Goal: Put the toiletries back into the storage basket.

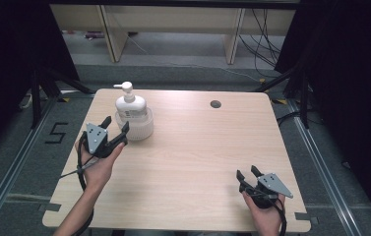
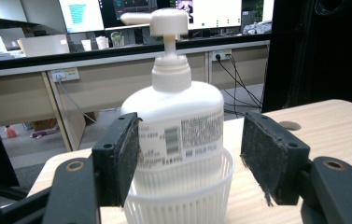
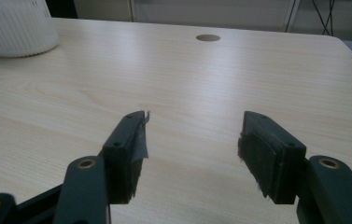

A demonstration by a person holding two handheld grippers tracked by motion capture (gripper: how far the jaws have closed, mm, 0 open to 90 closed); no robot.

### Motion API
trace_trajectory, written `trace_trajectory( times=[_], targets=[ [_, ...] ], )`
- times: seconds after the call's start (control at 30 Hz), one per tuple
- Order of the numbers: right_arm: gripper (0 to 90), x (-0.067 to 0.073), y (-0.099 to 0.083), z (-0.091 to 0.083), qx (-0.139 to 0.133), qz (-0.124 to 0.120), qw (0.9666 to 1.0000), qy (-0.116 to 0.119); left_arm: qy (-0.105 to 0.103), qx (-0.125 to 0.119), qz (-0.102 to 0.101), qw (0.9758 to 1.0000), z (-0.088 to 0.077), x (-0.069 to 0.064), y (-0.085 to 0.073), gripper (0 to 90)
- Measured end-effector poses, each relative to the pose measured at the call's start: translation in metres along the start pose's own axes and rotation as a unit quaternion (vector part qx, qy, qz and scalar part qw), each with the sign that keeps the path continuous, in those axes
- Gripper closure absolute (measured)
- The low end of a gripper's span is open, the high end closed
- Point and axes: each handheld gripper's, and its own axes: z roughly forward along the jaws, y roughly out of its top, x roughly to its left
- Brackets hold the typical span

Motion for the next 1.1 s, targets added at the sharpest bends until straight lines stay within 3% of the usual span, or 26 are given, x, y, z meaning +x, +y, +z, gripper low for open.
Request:
trace_trajectory(
  times=[0.3, 0.77, 1.1],
  targets=[
    [41.7, 0.001, 0.0, -0.001, 0.003, 0.005, 1.0, 0.001, 0.001, 0.018, 0.004, 0.9998, -0.016, 0.001, -0.027, 36.5],
    [41.3, -0.002, 0.0, 0.002, -0.009, -0.011, 0.9998, 0.01, 0.005, 0.057, 0.003, 0.9984, -0.033, 0.004, -0.079, 36.5],
    [41.2, -0.002, 0.0, 0.001, -0.002, -0.011, 0.9999, 0.006, 0.007, 0.056, -0.006, 0.9984, -0.039, 0.009, -0.097, 36.1]
  ],
)
